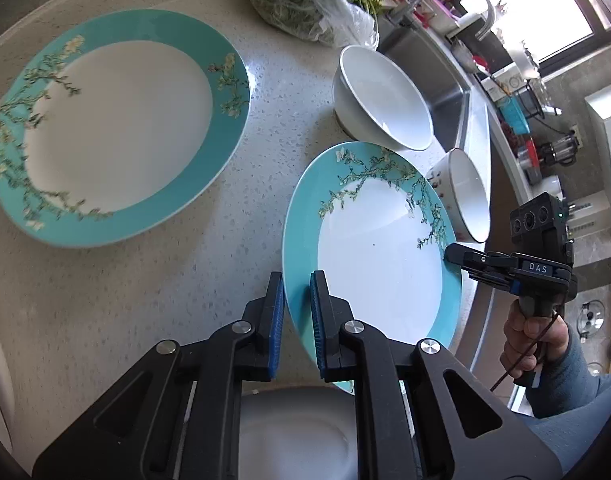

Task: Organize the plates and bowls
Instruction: 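Close both grippers on the rim of the smaller teal floral plate, then lift the teal floral plate onto the grey-rimmed plate and release both grippers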

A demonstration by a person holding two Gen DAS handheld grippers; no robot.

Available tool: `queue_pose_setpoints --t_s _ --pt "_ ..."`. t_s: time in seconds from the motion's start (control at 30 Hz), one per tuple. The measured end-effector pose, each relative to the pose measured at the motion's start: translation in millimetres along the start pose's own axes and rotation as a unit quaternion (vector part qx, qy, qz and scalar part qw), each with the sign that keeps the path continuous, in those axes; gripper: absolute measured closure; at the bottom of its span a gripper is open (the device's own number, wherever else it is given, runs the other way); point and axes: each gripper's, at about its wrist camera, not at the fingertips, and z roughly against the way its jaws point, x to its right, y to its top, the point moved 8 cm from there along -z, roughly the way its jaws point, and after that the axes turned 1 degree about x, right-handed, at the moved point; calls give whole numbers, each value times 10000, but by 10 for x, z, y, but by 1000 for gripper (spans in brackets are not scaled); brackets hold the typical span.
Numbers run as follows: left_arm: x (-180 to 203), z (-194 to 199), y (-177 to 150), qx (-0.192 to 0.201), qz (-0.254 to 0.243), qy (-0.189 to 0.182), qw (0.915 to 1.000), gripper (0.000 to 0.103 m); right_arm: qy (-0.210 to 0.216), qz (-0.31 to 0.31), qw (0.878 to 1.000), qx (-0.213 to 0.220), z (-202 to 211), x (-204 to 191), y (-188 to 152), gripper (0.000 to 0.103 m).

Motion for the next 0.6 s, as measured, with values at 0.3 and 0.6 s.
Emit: queue_pose_setpoints --t_s 0.3,0.6 --pt "12 523 -230 498 235 6 9985 92 221 421 9988 -89 77 -431 -132 92" --pt "-156 1190 -711 1018 678 163 9924 92 449 987 9930 -463 25 -956 -478 92"
